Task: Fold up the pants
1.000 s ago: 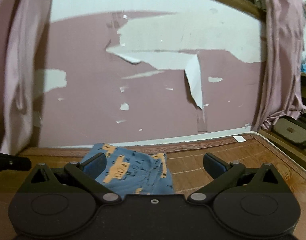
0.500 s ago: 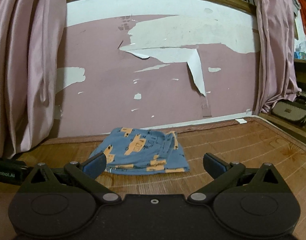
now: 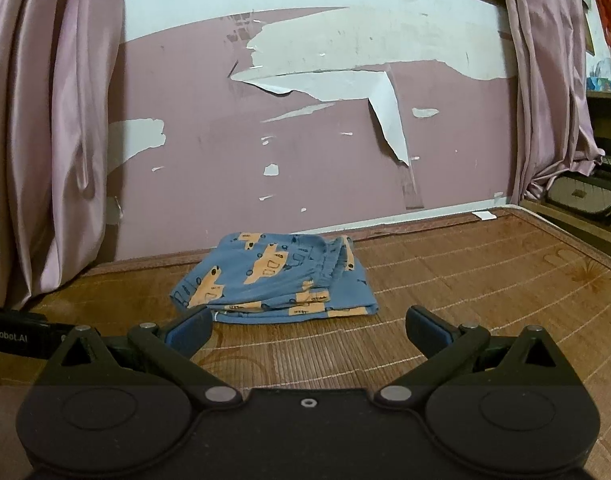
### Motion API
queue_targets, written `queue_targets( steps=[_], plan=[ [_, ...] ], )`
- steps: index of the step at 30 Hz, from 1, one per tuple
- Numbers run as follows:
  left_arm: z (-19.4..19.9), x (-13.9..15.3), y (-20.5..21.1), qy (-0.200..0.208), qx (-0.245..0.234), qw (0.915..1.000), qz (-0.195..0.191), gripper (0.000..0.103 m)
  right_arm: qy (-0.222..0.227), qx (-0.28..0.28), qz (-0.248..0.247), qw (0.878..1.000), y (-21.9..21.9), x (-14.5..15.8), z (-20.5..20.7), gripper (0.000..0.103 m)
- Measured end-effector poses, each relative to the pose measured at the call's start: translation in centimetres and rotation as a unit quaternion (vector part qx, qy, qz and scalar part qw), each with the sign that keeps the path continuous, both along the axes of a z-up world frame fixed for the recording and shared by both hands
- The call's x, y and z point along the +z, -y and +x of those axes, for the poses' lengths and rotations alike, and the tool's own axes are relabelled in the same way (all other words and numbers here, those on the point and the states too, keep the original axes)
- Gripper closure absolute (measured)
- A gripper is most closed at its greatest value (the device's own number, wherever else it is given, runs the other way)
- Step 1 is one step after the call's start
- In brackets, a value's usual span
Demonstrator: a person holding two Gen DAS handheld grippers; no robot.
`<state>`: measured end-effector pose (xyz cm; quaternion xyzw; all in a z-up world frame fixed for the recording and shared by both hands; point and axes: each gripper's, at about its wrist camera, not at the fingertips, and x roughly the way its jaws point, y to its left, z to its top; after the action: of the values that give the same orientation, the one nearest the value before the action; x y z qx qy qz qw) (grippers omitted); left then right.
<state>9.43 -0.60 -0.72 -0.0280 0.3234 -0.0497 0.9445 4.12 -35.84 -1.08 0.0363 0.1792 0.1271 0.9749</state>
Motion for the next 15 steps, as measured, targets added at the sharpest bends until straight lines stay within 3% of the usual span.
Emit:
queue_targets(
  steps=[15],
  plan=[
    [-0.06, -0.18, 0.12, -0.008, -0.004, 1.0000, 0.000, 0.000, -0.009, 0.007, 0.000, 1.000, -0.21, -0.31, 0.01, 0.001]
  ],
)
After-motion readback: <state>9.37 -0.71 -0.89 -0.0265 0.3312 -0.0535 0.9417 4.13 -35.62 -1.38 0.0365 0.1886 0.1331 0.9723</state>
